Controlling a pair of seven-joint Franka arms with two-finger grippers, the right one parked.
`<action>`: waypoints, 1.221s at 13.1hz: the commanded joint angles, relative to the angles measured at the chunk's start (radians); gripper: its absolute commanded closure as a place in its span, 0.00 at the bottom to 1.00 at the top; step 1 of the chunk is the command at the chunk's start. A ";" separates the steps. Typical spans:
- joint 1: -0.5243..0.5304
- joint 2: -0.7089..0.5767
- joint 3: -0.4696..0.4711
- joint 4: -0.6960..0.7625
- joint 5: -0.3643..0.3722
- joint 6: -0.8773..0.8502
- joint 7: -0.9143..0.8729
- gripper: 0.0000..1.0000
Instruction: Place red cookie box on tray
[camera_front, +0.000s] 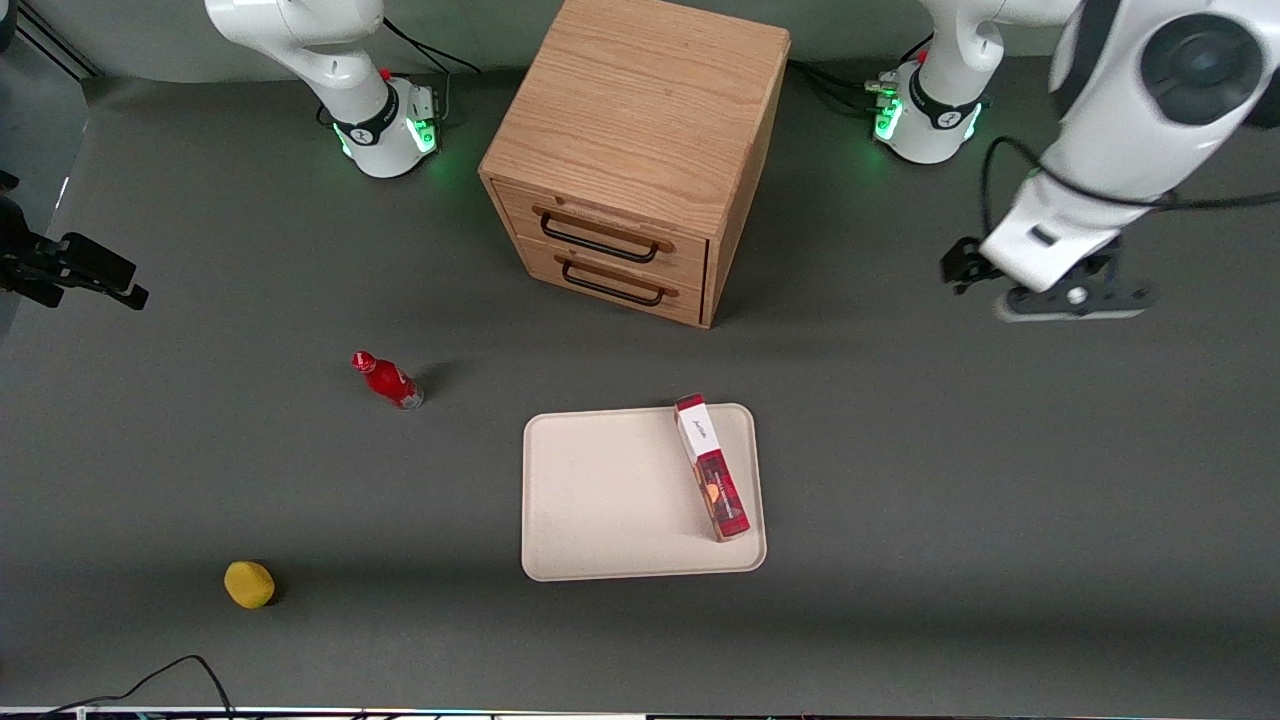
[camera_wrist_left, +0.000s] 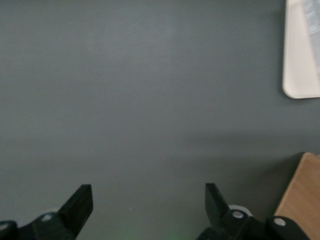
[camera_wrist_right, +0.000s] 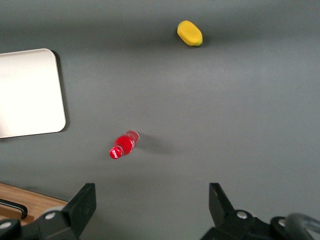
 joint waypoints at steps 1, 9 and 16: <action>-0.004 -0.162 0.103 -0.201 -0.004 0.106 0.109 0.00; 0.062 -0.139 0.160 0.006 -0.012 -0.090 0.272 0.00; 0.083 -0.017 0.144 0.200 -0.020 -0.198 0.152 0.00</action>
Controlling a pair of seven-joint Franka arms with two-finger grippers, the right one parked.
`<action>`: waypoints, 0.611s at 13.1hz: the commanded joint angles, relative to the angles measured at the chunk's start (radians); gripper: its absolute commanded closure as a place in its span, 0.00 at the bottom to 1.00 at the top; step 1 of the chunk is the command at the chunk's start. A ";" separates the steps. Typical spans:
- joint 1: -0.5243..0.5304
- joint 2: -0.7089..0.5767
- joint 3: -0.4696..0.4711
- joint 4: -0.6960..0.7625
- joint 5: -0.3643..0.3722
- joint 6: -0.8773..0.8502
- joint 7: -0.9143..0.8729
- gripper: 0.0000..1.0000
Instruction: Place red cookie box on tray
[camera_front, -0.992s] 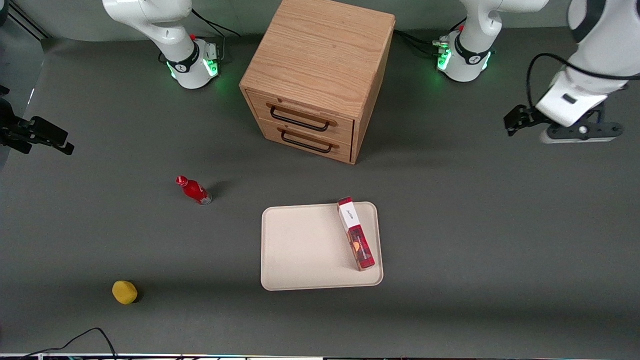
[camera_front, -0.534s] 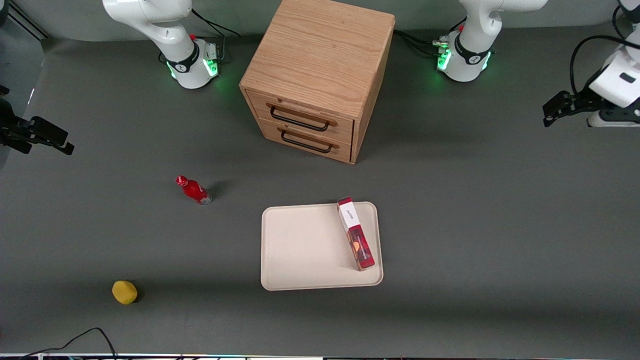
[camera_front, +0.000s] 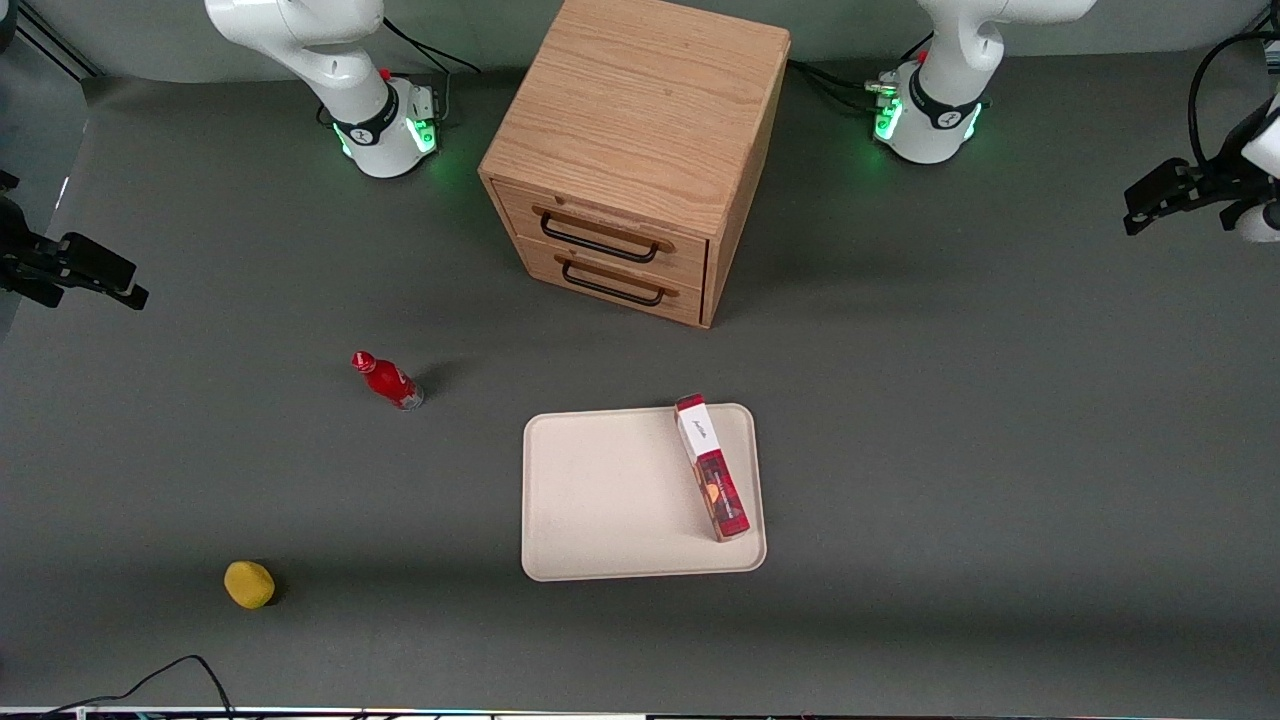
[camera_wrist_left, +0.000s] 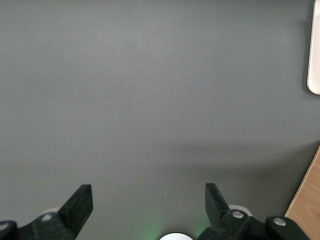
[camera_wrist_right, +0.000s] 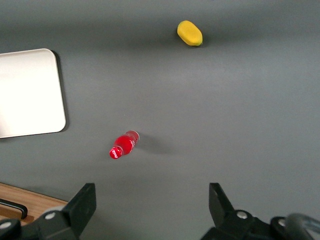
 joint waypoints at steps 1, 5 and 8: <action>0.086 0.062 -0.081 0.090 -0.030 -0.046 -0.046 0.00; 0.201 0.071 -0.195 0.098 -0.050 -0.048 -0.042 0.00; 0.203 0.071 -0.210 0.098 -0.050 -0.052 -0.043 0.00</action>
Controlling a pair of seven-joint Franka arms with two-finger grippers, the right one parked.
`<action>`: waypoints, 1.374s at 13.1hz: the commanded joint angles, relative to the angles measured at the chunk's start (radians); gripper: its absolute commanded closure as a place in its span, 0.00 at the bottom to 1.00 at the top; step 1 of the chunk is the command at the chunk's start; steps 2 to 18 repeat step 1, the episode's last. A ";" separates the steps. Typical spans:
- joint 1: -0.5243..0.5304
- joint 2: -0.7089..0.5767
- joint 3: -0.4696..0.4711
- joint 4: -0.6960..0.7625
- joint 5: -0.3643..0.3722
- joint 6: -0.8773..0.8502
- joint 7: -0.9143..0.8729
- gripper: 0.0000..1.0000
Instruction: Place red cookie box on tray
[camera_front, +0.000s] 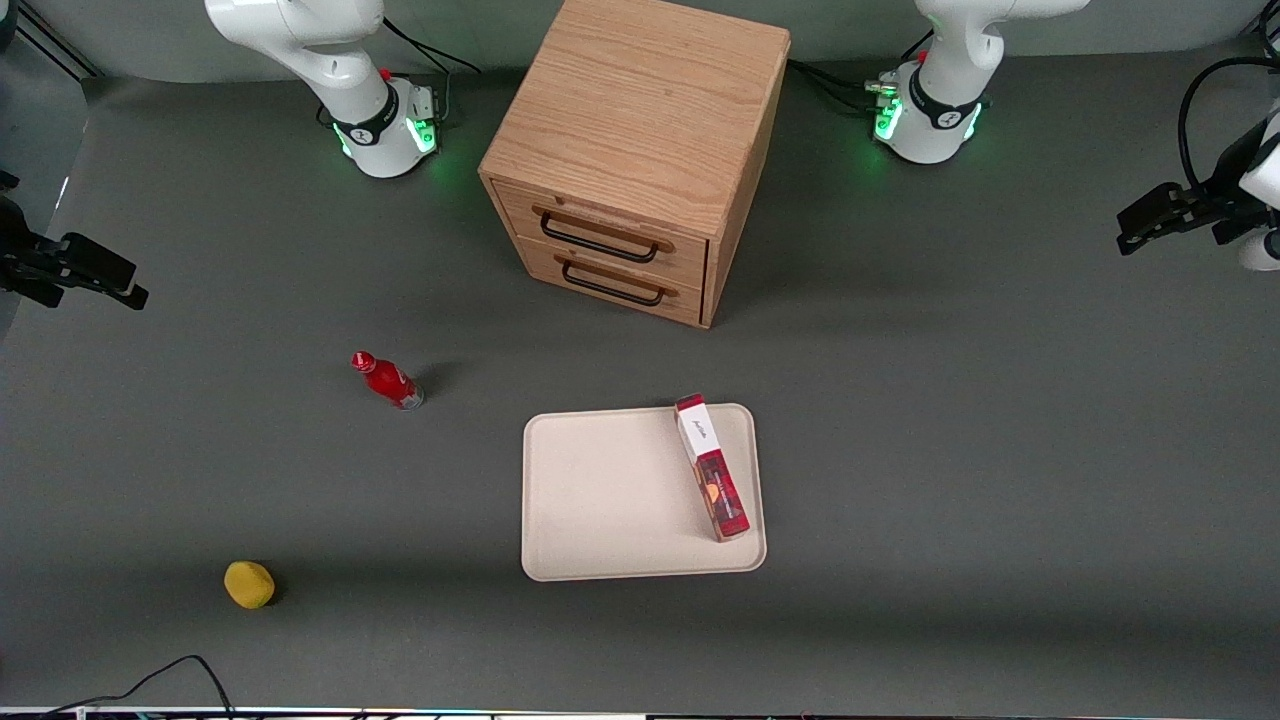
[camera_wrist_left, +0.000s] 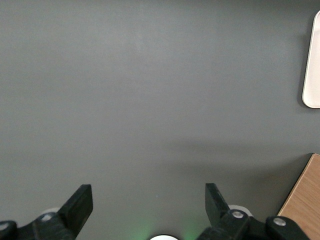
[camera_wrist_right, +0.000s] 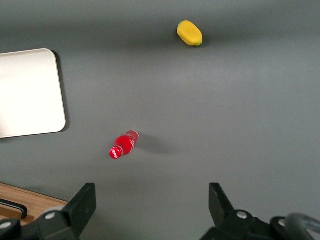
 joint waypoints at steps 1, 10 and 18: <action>0.013 0.015 -0.025 0.036 -0.013 -0.033 -0.012 0.00; 0.013 0.015 -0.025 0.036 -0.013 -0.033 -0.012 0.00; 0.013 0.015 -0.025 0.036 -0.013 -0.033 -0.012 0.00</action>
